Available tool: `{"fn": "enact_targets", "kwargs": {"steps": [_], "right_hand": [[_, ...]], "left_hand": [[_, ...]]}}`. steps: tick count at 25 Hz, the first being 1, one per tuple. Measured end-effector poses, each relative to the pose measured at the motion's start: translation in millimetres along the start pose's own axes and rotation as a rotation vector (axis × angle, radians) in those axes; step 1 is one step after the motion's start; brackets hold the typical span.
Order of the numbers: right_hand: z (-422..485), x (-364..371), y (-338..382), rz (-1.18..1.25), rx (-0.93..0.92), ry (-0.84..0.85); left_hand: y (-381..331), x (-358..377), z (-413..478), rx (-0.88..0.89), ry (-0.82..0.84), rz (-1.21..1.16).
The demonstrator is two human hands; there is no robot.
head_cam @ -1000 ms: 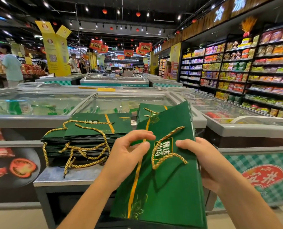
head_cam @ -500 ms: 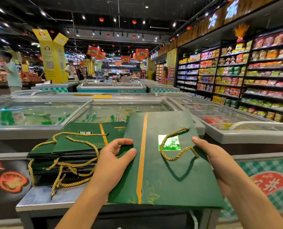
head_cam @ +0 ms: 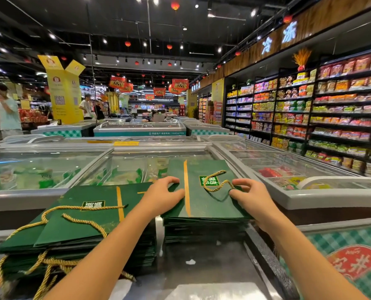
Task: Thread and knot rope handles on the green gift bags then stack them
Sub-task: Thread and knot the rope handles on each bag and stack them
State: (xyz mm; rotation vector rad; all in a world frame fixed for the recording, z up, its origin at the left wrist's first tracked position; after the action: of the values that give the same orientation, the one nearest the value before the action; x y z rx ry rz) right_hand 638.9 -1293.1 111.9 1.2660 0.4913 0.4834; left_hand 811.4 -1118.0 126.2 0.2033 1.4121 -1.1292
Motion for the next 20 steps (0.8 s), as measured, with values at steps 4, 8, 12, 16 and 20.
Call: {"fn": "enact_targets", "kwargs": {"steps": [4,8,12,16,20], "right_hand": [[39,-1,-15,-0.267,-0.077,0.035],[48,-1,-26,-0.421,-0.115,0.066],[53,-2,-27,-0.489,-0.175,0.045],[74,15,-15,-0.664,-0.247,0.205],[83,38,-33,-0.973,-0.098,0.417]], "left_hand": [[0,12,23,0.042,0.091,0.164],[7,24,34,0.046,0.122,0.217],[16,33,45,0.035,0.079,0.353],[3,31,70,0.100,0.031,0.411],[0,53,84,0.170,0.167,0.625]]}}
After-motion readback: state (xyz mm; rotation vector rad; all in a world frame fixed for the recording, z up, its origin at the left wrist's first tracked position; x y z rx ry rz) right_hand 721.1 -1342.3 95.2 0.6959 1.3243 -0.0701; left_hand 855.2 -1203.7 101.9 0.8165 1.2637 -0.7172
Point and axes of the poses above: each hand's wrist, its own z-axis towards the middle knuckle, its own x-axis out of the palm, y = z × x, the point moved 1 cm from there along z, towards the middle knuckle, and after that the axes turned 14 degrees about z, right-handed, at the moved point
